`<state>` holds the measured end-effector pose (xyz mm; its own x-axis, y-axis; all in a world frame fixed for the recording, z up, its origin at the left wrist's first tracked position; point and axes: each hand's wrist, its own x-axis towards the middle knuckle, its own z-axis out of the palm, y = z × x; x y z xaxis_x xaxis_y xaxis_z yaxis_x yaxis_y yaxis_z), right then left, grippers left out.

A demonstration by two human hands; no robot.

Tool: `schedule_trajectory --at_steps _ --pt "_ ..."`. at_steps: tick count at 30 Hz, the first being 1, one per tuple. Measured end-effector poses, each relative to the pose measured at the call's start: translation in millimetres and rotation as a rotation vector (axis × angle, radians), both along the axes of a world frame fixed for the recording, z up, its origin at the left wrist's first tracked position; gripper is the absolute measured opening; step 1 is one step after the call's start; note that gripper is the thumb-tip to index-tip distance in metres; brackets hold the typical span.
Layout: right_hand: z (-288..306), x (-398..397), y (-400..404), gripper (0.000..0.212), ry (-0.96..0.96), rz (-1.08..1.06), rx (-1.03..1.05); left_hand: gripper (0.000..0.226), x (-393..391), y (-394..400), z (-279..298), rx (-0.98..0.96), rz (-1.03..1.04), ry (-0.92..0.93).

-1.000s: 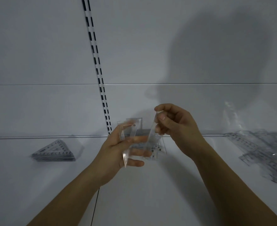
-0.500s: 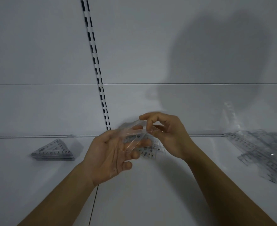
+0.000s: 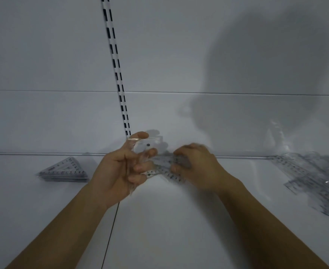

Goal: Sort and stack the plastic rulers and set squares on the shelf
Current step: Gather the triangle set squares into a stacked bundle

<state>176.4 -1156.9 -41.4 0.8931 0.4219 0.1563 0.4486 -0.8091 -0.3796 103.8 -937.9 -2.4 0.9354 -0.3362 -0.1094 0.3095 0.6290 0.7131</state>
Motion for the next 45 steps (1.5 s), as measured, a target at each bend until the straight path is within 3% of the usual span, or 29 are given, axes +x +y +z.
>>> schedule_trajectory --at_steps 2,4,10,12,14,16,19,23,27,30,32,38,43,45 --pt "-2 3 0 0.035 -0.017 -0.039 0.061 0.026 1 3 -1 -0.018 0.003 0.009" --pt "1 6 -3 0.009 -0.102 -0.010 0.161 0.030 1 4 -2 -0.018 0.043 0.004" --pt "15 2 -5 0.009 -0.307 -0.159 0.486 0.035 2 2 -3 0.102 0.179 -0.024" --pt "31 -3 -4 0.012 -0.229 -0.176 0.766 0.036 2 -1 -2 0.148 0.183 -0.028" --pt "44 -9 -5 0.017 0.020 -0.045 1.021 0.038 2 -4 -2 0.210 0.169 -0.028" --pt "50 -16 -5 0.020 0.218 0.128 1.084 0.042 1 -6 -3 0.273 0.137 -0.010" --pt "55 -26 2 0.015 0.333 0.223 1.008 0.051 -2 -8 -4 0.361 0.028 0.039" --pt "40 -32 16 0.042 0.157 0.167 0.705 0.049 -10 -16 -2 0.459 -0.143 0.009" --pt "25 -26 21 0.041 -0.061 0.045 0.584 0.038 -9 -17 -3 0.450 -0.080 -0.065" --pt "24 -21 17 0.019 -0.041 -0.046 0.729 0.047 -7 -10 3 0.407 -0.058 -0.141" --pt "23 -18 12 0.023 -0.085 -0.075 0.715 0.053 -7 -6 8 0.376 -0.012 -0.157" --pt "7 -12 18 0.049 -0.029 -0.030 0.196 0.060 -7 -3 8 0.315 0.077 -0.149" --pt "6 -10 15 0.063 0.051 -0.033 0.040 0.052 -6 -2 10 0.209 0.108 -0.100" --pt "7 -11 15 0.049 0.040 -0.030 0.075 0.048 -6 -2 10 0.185 0.136 -0.071"
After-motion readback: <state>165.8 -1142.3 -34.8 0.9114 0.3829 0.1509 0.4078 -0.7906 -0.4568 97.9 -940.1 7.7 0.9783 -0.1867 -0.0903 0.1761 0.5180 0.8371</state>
